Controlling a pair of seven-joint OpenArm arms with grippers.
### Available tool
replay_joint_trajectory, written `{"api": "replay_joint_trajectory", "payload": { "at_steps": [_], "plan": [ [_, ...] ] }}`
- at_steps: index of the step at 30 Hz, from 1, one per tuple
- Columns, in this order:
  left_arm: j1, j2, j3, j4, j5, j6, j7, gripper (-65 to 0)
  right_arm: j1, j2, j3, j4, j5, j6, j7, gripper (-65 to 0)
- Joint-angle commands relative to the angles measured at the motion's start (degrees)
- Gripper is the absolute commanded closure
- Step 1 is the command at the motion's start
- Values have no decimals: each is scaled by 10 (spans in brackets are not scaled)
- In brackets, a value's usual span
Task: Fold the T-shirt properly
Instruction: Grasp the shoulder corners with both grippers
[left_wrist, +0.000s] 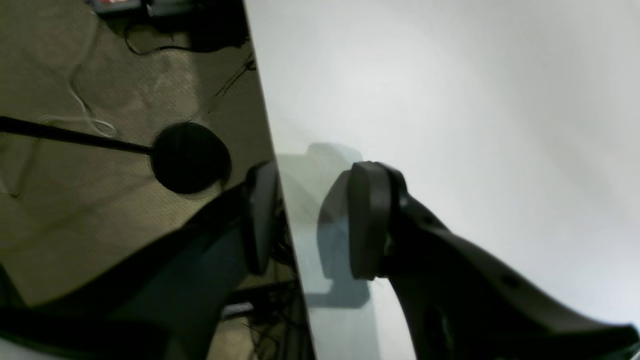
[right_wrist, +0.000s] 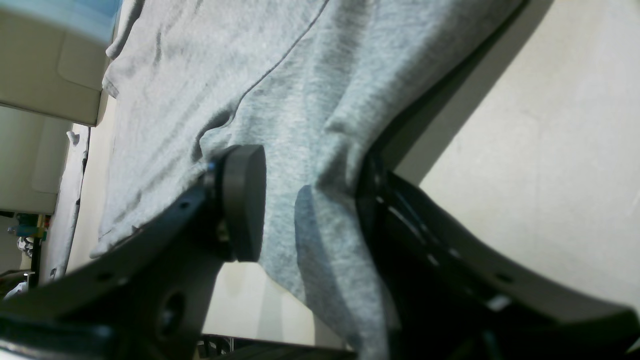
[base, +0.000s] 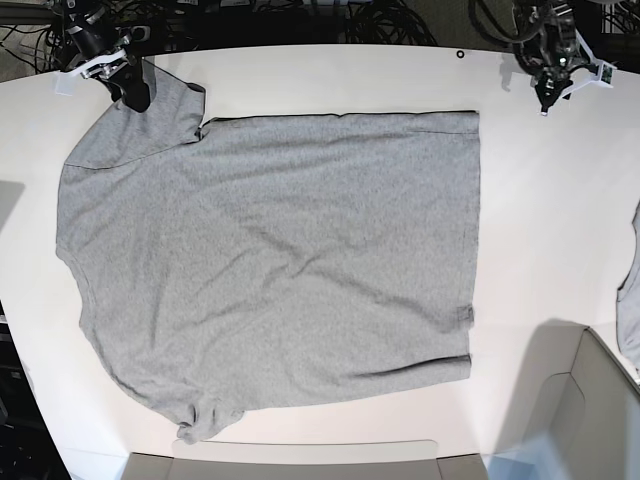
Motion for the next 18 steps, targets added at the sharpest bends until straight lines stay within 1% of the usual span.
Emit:
{"api": "replay_joint_trajectory", "payload": {
  "at_steps": [1, 7, 10, 13, 16, 18],
  "plan": [
    [-2, 8, 22, -10, -72, -2, 93, -240, -12, 4, 0, -3, -30, -26, -30, -272],
    [-9, 9, 62, -9, -74, 1, 93, -239, -12, 4, 0, -3, -30, -26, -30, -272],
    [-11, 9, 62, 3, -74, 2, 93, -232, -12, 4, 0, -3, -30, -26, -30, -272],
    [-8, 8, 61, 41, -74, 2, 94, -210, -12, 4, -1, -5, -30, -26, -30, -272],
    [1, 8, 61, 64, -74, 3, 96, -209, -12, 4, -1, -6, -30, -26, -30, -272],
    [-1, 8, 60, 62, -70, 3, 117, -209, -12, 4, -1, -6, -30, -26, -30, -272]
  ]
}}
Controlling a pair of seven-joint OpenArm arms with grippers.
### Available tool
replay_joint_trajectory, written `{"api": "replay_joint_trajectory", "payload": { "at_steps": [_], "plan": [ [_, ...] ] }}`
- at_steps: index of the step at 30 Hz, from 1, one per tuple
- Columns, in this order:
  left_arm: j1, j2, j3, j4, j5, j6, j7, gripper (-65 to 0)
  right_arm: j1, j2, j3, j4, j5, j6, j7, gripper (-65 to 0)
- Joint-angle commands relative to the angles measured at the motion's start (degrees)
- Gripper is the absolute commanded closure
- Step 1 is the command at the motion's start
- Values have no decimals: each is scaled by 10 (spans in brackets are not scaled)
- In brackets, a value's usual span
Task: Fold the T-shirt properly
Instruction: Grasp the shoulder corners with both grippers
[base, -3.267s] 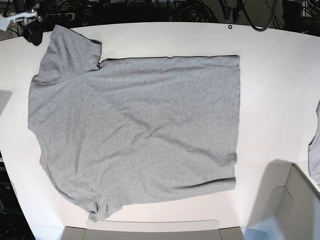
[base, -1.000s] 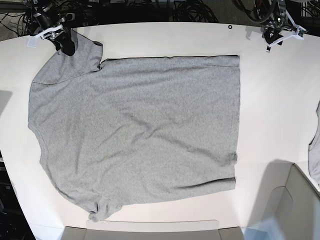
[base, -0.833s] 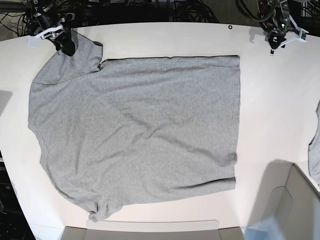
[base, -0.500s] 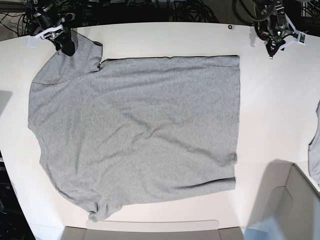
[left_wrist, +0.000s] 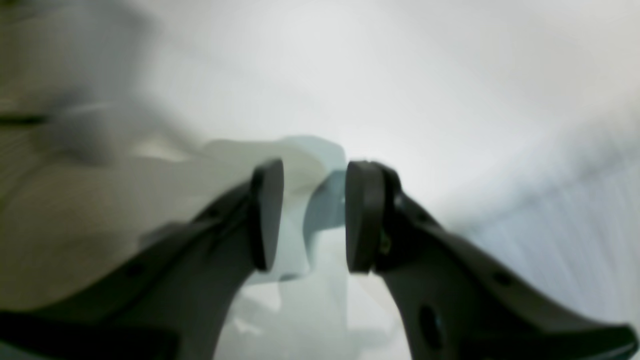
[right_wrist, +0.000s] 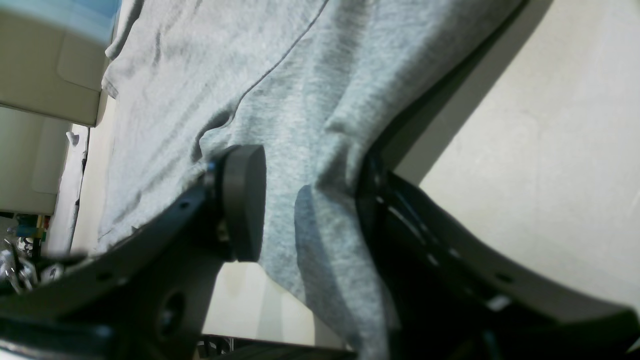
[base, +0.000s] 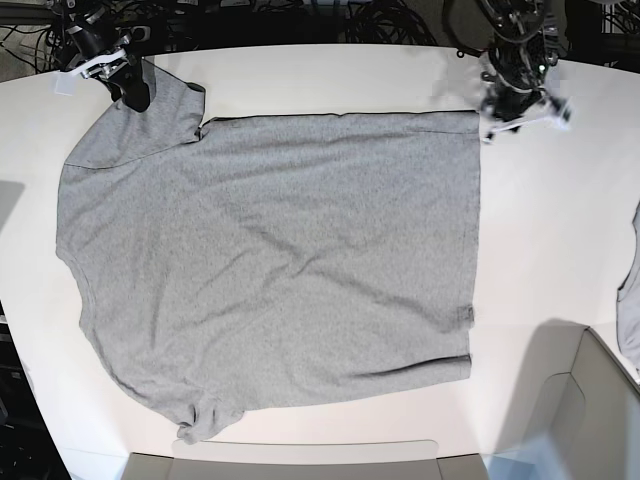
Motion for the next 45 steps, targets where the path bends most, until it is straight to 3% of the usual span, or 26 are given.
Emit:
{"api": "replay_joint_trajectory", "payload": {
  "at_steps": [1, 17, 27, 36, 38, 40, 43, 45],
  "plan": [
    [4, 3, 5, -8, -20, 2, 37, -209, -12, 4, -1, -5, -30, -26, -30, -272],
    [-4, 2, -1, -40, -20, 3, 47, -208, -12, 4, -1, -5, -30, -26, -30, -272],
    [-4, 2, -75, -56, -19, 3, 51, -209, -12, 4, -1, -4, -30, -26, -30, -272],
    [-26, -12, -60, -97, -19, 3, 51, -208, -12, 5, -3, -2, -31, -26, -30, -268],
    [-33, -12, -59, -103, -19, 2, 51, -204, -12, 8, -5, -2, -31, -26, -30, -225],
    [-37, -12, -59, -103, -19, 2, 51, -158, -12, 19, -5, -2, -31, -26, -30, -137],
    [-37, -14, -62, -103, -19, 2, 51, -18, -12, 23, -1, -2, -31, -27, -31, 0],
    [-37, -15, -64, -103, -19, 2, 51, 0, -17, 25, -1, -2, -31, -27, -31, 0]
  ]
}}
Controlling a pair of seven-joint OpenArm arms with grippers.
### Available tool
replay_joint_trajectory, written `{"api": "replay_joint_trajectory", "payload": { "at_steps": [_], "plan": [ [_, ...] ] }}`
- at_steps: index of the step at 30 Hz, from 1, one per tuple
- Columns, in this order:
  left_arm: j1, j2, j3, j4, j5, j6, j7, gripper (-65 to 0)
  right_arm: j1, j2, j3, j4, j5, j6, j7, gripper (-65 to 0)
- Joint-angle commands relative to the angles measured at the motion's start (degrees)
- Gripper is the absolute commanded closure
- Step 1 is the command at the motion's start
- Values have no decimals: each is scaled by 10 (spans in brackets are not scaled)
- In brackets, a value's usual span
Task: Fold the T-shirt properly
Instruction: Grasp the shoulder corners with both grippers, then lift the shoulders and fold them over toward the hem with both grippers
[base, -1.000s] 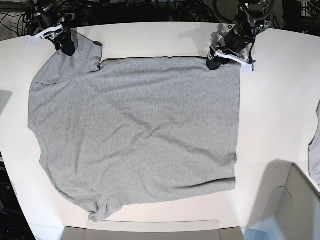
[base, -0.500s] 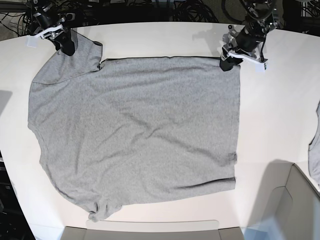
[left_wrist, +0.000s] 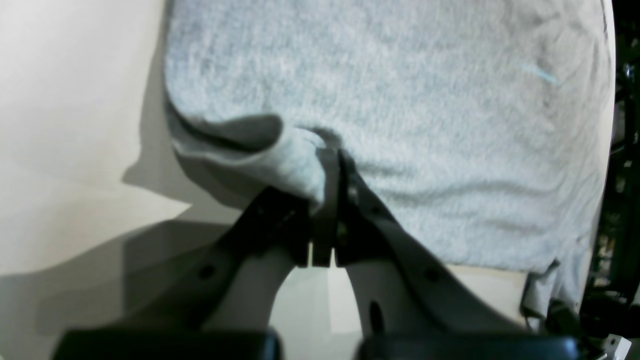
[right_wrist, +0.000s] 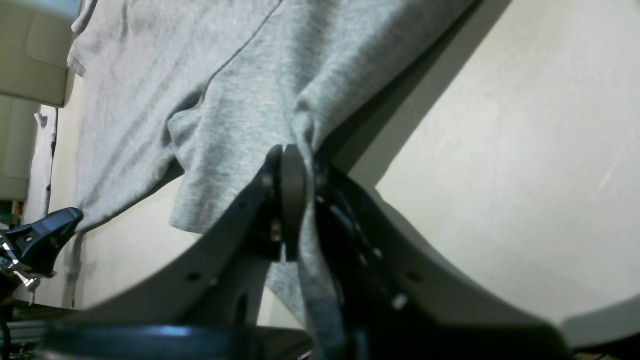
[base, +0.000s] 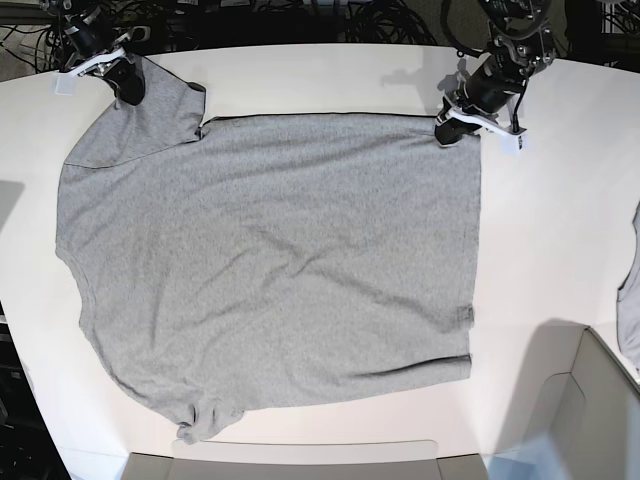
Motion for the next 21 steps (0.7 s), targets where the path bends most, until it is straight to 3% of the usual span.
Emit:
{"api": "replay_joint_trajectory", "payload": {
  "at_steps": [1, 5, 8, 14, 21],
  "plan": [
    [3, -6, -4, 6, 2, 0, -3, 0, -18, 8, 3, 0, -18, -20, -20, 0],
    [18, -6, -5, 26, 1, 0, -3, 0, -41, 12, 31, 23, -14, -19, -18, 0],
    [51, -6, -8, 56, 1, 0, -10, 0, -59, -8, 65, 55, -17, -17, -18, 0],
    [99, -6, -54, 70, 1, -2, -10, 0, -95, -39, 122, 111, -17, 33, -20, 0],
    [128, -6, -77, 109, -1, -4, -8, 0, -113, -43, 132, 141, -17, 33, -20, 0]
  ]
}}
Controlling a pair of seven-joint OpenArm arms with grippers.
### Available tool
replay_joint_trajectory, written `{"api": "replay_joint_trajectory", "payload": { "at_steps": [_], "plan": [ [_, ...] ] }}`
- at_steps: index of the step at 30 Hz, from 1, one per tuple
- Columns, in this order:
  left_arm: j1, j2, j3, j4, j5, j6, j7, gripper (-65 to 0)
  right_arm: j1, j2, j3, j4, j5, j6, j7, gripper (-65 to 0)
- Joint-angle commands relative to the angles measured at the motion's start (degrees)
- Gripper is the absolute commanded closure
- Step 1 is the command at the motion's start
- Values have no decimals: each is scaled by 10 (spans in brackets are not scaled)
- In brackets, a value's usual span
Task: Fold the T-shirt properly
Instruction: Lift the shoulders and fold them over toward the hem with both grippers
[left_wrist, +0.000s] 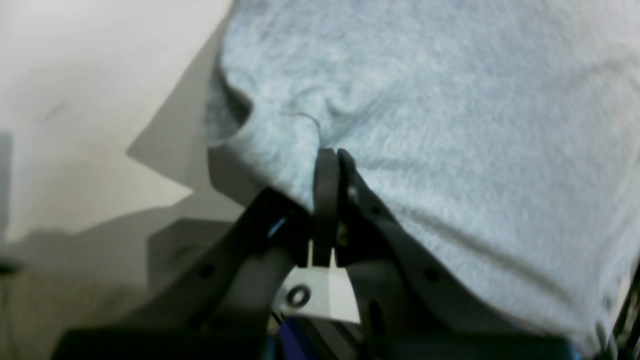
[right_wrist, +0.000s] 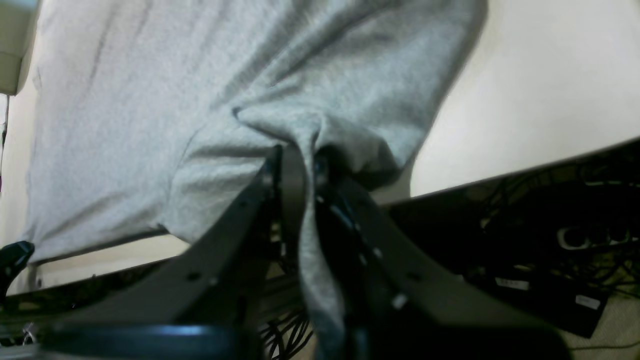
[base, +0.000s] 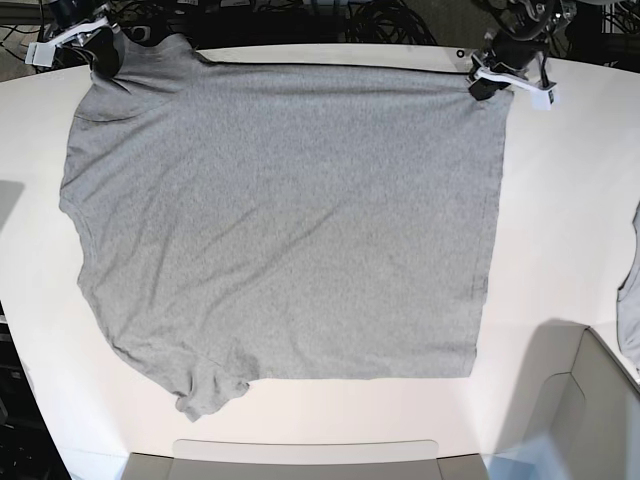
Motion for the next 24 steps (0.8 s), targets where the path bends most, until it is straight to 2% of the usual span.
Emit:
{"api": "replay_joint_trajectory", "payload": {
  "at_steps": [1, 7, 12, 13, 15, 16, 19, 24],
  "plan": [
    [5, -5, -7, 30, -1, 3, -6, 0, -7, 7, 8, 17, 12, 8, 14, 0],
    [2, -4, -4, 76, 1, 5, 0, 0, -4, -10, 20, 68, 12, 2, 14, 0],
    [-39, -5, -7, 75, 1, 5, 56, 0, 0, -12, 23, 100, 12, -70, 14, 0],
    [-46, -5, -7, 75, 2, 7, 64, 0, 5, -10, 22, 105, 12, -75, 14, 0],
    [-60, -6, -7, 75, 2, 34, 75, 0, 10, -4, 21, 108, 11, -78, 12, 0],
    [-69, -6, -7, 75, 2, 49, 75, 0, 15, -3, 21, 108, 11, -78, 4, 0],
    [-97, -6, -5, 75, 2, 81, 75, 0, 56, 6, 32, 108, -7, -78, -66, 0],
    [-140, -5, -2, 74, 2, 126, 75, 0, 161, -1, 45, 109, -136, -78, -161, 0]
  ]
}}
